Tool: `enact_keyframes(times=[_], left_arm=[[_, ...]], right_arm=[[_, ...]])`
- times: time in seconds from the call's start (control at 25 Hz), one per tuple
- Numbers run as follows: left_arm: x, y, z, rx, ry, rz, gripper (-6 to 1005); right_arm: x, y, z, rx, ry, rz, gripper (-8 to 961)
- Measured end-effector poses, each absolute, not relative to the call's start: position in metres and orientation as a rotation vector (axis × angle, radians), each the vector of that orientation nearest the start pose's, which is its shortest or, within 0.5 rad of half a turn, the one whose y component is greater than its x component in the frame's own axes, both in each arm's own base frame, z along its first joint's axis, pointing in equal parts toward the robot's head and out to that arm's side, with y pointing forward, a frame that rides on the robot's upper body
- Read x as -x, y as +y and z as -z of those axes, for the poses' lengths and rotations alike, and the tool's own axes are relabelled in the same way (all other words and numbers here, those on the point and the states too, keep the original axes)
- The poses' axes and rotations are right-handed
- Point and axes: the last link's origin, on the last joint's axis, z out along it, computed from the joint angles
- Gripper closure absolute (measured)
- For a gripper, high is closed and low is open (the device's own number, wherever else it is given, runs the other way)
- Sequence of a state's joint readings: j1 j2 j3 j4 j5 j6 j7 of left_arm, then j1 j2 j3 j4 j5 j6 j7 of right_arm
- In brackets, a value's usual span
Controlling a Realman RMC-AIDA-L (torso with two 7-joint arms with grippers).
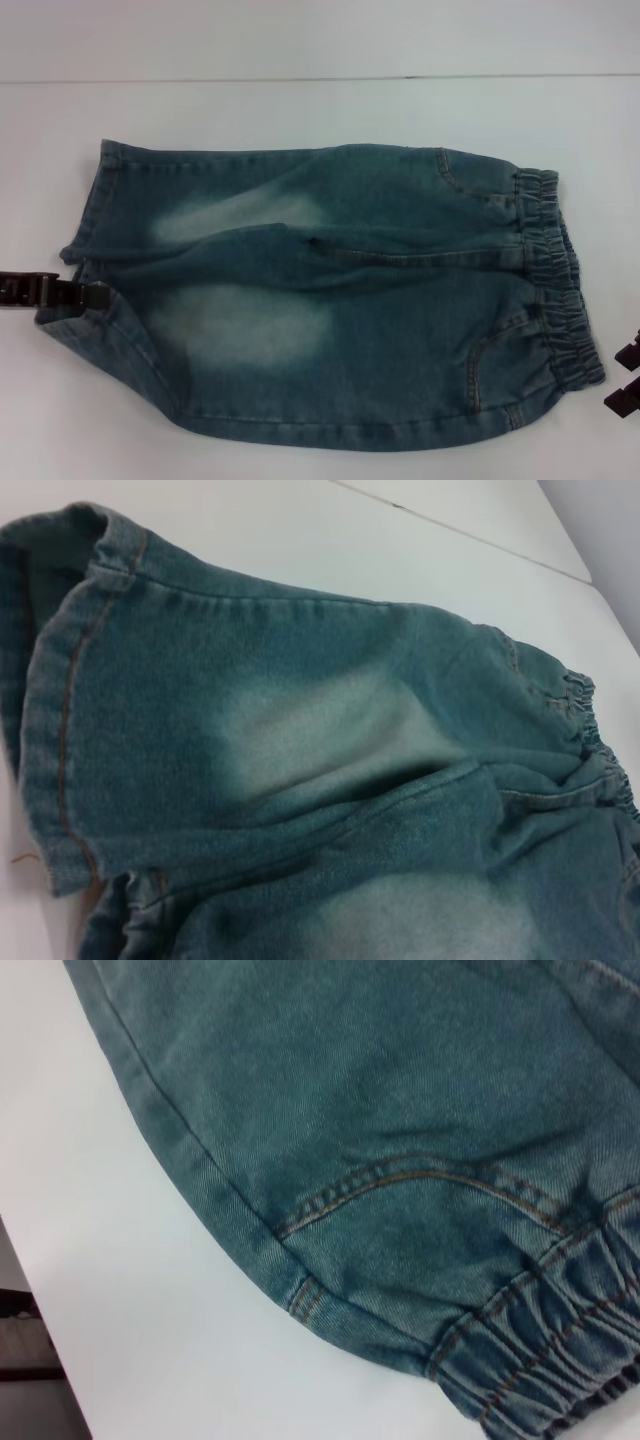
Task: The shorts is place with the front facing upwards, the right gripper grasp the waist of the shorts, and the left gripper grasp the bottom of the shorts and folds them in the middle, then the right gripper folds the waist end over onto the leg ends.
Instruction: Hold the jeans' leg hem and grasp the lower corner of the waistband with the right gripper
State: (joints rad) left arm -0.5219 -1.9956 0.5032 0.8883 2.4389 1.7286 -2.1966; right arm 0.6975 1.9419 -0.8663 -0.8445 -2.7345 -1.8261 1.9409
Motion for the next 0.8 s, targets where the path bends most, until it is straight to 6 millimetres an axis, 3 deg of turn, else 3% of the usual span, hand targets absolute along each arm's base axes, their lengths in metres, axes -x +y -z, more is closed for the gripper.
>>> enact_keyframes(times=[0.8], left_arm=[[0.311, 0.315, -0.072, 2.402, -1.656, 0.306, 985]], right_arm=[[-0.282, 0.328, -0.043, 2.915, 1.078, 0.616, 128]])
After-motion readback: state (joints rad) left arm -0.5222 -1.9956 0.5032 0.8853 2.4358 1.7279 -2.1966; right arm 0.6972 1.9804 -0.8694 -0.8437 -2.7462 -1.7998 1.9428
